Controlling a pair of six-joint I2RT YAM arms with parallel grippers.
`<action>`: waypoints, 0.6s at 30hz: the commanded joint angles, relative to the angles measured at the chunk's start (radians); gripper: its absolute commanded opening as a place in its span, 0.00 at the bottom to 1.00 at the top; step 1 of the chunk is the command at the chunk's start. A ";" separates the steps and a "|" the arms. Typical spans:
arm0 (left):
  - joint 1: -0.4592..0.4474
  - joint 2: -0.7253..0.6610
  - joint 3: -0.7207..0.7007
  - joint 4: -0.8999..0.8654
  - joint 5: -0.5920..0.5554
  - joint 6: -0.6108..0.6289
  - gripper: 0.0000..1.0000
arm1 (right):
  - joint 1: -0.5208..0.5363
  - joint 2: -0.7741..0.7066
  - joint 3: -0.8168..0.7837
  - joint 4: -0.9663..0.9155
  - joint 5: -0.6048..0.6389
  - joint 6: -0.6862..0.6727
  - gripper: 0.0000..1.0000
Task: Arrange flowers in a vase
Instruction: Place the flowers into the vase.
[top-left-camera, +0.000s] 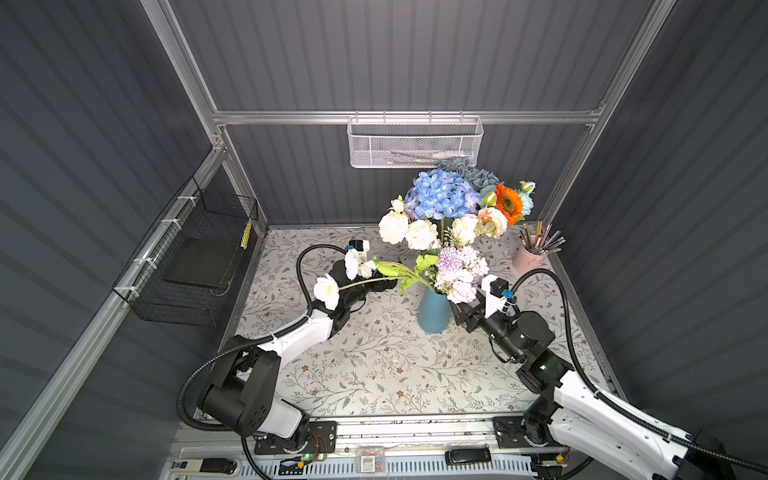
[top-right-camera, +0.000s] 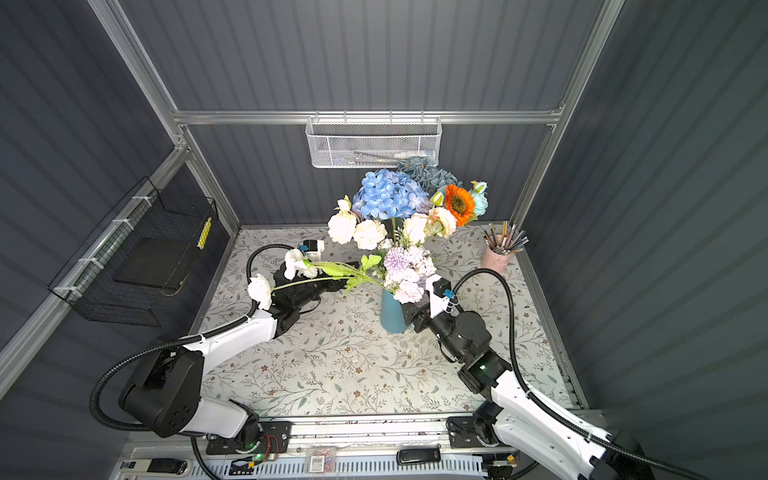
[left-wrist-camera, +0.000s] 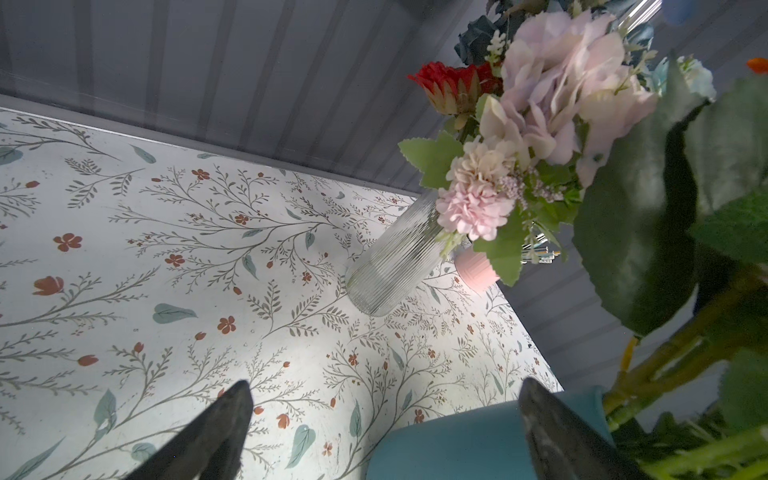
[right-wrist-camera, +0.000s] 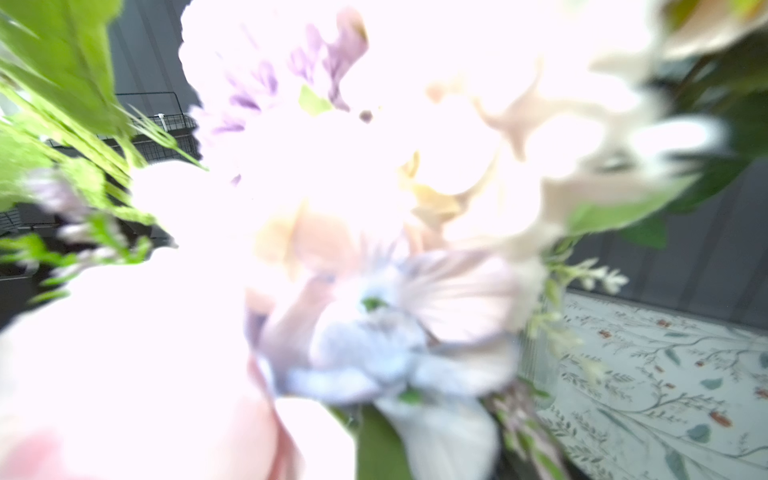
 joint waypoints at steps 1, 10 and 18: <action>-0.007 -0.002 -0.012 0.029 0.019 -0.012 1.00 | 0.004 -0.001 0.023 0.014 0.015 -0.048 0.78; -0.010 -0.015 -0.017 0.022 0.016 -0.007 1.00 | 0.004 0.151 0.042 0.172 -0.040 -0.025 0.61; -0.010 -0.019 -0.021 0.018 0.008 0.000 1.00 | 0.005 0.173 0.009 0.137 -0.109 0.087 0.40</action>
